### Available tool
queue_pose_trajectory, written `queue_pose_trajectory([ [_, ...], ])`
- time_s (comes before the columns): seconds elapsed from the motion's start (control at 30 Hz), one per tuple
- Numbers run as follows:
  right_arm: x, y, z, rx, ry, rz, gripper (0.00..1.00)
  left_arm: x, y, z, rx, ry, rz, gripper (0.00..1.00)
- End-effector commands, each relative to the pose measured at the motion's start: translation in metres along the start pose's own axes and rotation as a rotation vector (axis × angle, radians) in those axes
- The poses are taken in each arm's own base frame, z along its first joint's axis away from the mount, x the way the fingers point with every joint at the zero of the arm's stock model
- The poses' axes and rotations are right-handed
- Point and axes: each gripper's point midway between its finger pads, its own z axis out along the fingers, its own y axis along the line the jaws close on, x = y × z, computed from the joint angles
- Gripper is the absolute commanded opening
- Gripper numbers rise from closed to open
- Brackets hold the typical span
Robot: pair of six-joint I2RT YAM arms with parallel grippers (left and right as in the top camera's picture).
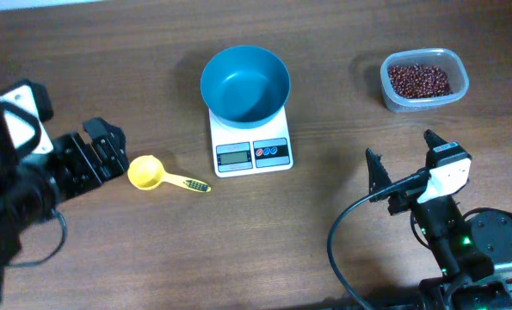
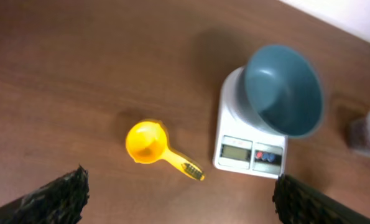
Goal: Scoop item into bowl and weigh 50g on scale
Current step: 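Move the left gripper to the yellow scoop and grasp its cup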
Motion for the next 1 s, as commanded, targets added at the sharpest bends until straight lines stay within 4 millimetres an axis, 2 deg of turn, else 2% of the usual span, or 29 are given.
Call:
queue_pose_trajectory([
  [0.0, 0.003, 0.002, 0.000, -0.005, 0.003, 0.011, 0.99, -0.008, 0.011, 0.020, -0.106, 0.075, -0.047, 0.99],
  [0.07, 0.003, 0.002, 0.000, -0.005, 0.003, 0.011, 0.99, -0.001, 0.011, 0.040, -0.112, 0.155, -0.053, 0.99],
  [0.1, 0.003, 0.002, 0.000, -0.005, 0.003, 0.011, 0.99, 0.008, 0.000, 0.051, -0.046, 0.223, -0.066, 0.99],
  [0.13, 0.003, 0.002, 0.000, -0.005, 0.003, 0.011, 0.99, 0.012, -0.004, 0.058, -0.026, 0.261, -0.073, 0.99],
  [0.2, 0.003, 0.002, 0.000, -0.005, 0.003, 0.011, 0.99, 0.017, 0.002, 0.070, -0.060, 0.300, -0.093, 0.99],
  [0.27, 0.003, 0.002, 0.000, -0.005, 0.003, 0.011, 0.99, 0.029, 0.023, 0.090, -0.216, 0.358, -0.287, 0.99],
  [0.4, 0.003, 0.002, 0.000, -0.005, 0.003, 0.011, 0.99, 0.048, 0.051, 0.117, -0.417, 0.411, -0.455, 0.98],
  [0.5, 0.003, 0.002, 0.000, -0.005, 0.003, 0.011, 0.99, 0.063, 0.059, 0.133, -0.457, 0.432, -0.523, 0.91],
  [0.6, 0.003, 0.002, 0.000, -0.005, 0.003, 0.011, 0.99, 0.090, 0.070, 0.149, -0.483, 0.442, -0.591, 0.78],
  [0.7, 0.003, 0.002, 0.000, -0.005, 0.003, 0.011, 0.99, 0.110, 0.071, 0.164, -0.448, 0.447, -0.627, 0.75],
  [0.73, 0.003, 0.002, 0.000, -0.005, 0.003, 0.011, 0.99, 0.113, 0.073, 0.168, -0.442, 0.439, -0.627, 0.70],
  [0.83, 0.003, 0.002, 0.000, -0.005, 0.003, 0.011, 0.99, 0.114, 0.075, 0.184, -0.400, 0.385, -0.627, 0.66],
  [0.9, 0.003, 0.002, 0.000, -0.005, 0.003, 0.011, 0.99, 0.116, 0.075, 0.191, -0.378, 0.356, -0.646, 0.48],
  [0.97, 0.003, 0.002, 0.000, -0.005, 0.003, 0.011, 0.99, 0.120, 0.068, 0.192, -0.377, 0.358, -0.661, 0.42],
])
